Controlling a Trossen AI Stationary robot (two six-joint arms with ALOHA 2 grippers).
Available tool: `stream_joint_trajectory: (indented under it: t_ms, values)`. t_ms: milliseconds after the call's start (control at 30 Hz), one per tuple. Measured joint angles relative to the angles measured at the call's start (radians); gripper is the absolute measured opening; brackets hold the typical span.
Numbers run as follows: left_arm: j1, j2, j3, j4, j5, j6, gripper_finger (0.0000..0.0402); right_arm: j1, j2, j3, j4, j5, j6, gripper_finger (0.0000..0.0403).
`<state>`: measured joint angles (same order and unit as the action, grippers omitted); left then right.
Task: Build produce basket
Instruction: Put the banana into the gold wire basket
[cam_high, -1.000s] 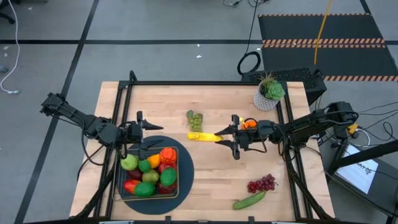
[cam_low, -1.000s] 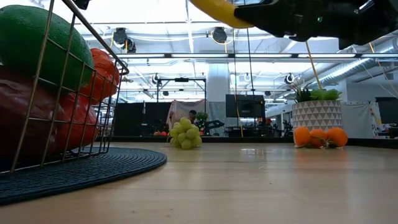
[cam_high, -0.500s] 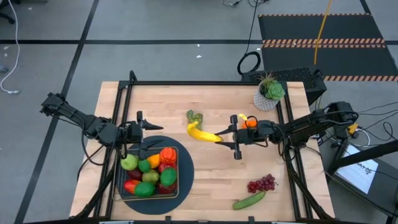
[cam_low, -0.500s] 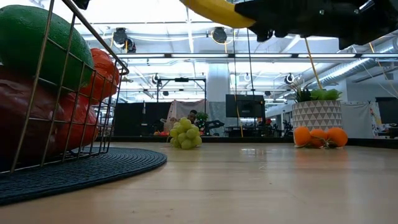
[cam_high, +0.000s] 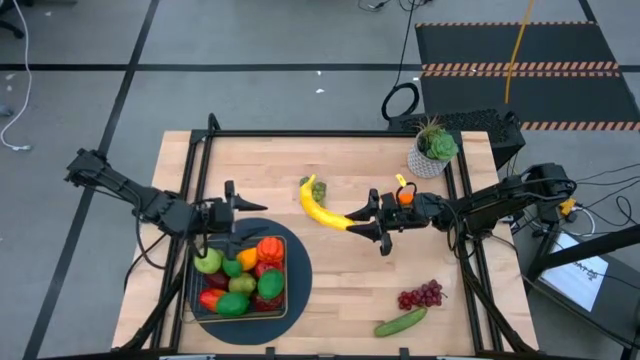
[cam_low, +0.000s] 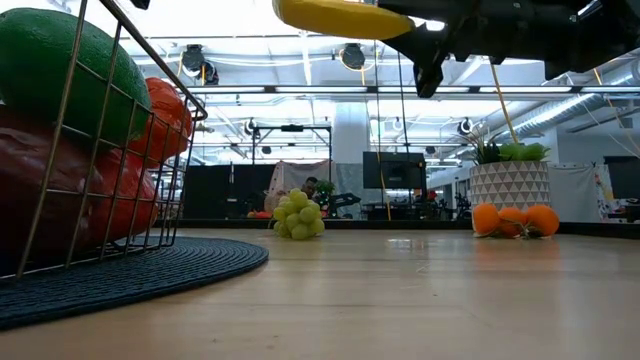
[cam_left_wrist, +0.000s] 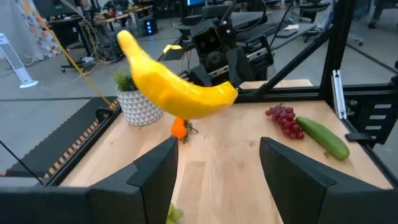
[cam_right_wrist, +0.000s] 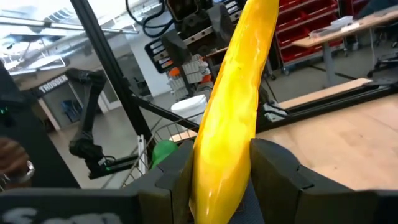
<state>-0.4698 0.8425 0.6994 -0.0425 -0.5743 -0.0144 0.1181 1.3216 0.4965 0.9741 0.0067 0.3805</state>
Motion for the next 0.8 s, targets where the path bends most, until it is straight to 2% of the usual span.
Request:
stream_joint_trajectory:
  t_ms: [267,367,600,700,800]
  values:
    - [0.008,0.062,0.0,0.123,-0.037,0.026,0.0235,0.001,0.0,0.0,0.0,-0.006,-0.05,0.0135]
    - [0.012,0.064,0.0,0.123,-0.038,-0.014,0.0263,0.008,0.0,0.0,0.0,-0.005,-0.083,0.0135]
    - [0.029,0.091,0.0,0.153,-0.048,-0.077,0.0359,0.033,0.0,0.0,0.002,-0.005,-0.149,0.0135]
    - [0.043,0.139,0.0,0.194,-0.051,-0.056,0.0379,0.037,0.0,0.0,0.025,-0.004,-0.187,0.0135]
    - [0.058,0.193,0.0,0.268,-0.05,-0.025,0.0381,0.041,0.0,0.0,0.047,-0.004,-0.209,0.0135]
